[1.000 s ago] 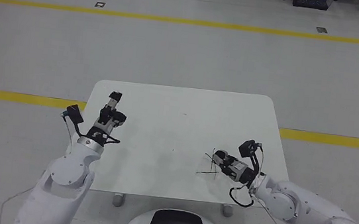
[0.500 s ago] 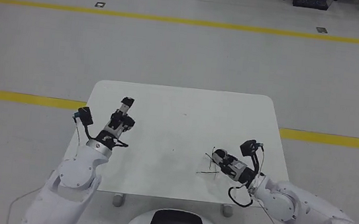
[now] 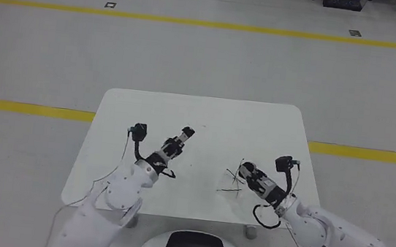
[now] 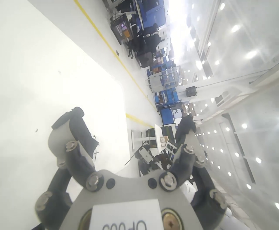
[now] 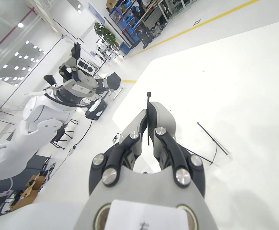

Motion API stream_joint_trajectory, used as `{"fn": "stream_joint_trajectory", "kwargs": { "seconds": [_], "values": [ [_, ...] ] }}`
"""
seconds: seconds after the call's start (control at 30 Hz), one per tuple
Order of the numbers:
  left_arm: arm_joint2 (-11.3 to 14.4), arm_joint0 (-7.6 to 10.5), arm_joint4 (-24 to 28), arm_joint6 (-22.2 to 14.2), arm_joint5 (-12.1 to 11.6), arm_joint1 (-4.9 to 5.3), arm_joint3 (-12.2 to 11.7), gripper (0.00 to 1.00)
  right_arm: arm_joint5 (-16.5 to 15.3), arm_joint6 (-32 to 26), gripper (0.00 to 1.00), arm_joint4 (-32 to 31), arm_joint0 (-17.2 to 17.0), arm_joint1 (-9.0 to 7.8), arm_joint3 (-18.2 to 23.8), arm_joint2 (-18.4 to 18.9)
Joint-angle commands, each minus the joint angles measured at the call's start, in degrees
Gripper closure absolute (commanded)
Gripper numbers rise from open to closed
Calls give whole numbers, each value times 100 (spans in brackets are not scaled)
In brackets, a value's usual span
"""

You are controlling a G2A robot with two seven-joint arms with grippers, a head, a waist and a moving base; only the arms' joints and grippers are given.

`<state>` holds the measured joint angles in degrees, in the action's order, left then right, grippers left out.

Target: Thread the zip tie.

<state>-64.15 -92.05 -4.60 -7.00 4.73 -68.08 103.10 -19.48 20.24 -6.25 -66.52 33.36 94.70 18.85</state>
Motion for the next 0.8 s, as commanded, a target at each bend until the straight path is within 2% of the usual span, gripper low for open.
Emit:
{"fn": "stream_joint_trajectory", "kwargs": {
  "seconds": [0.0, 0.4, 0.47, 0.53, 0.63, 0.77],
  "values": [
    [63, 21, -28, 48, 32, -11, -68, 0, 0, -53, 100, 47, -6, 2, 24, 39],
    [77, 15, -30, 65, 51, -13, -107, 0, 0, -176, 100, 42, 26, 29, 100, 108],
    [98, 13, 200, -5, 38, -26, -131, 0, 0, -198, 100, 75, -13, 51, 117, 178],
    [133, 55, 662, -356, 122, -40, -178, 0, 0, -160, 100, 114, -91, 70, 246, 239],
    [229, 163, 1047, -782, 323, -55, -268, 0, 0, -48, 100, 149, -215, 68, 318, 335],
    [385, 317, 1613, -1096, 579, -99, -397, 0, 0, 57, 100, 193, -350, 60, 433, 447]
  ]
}}
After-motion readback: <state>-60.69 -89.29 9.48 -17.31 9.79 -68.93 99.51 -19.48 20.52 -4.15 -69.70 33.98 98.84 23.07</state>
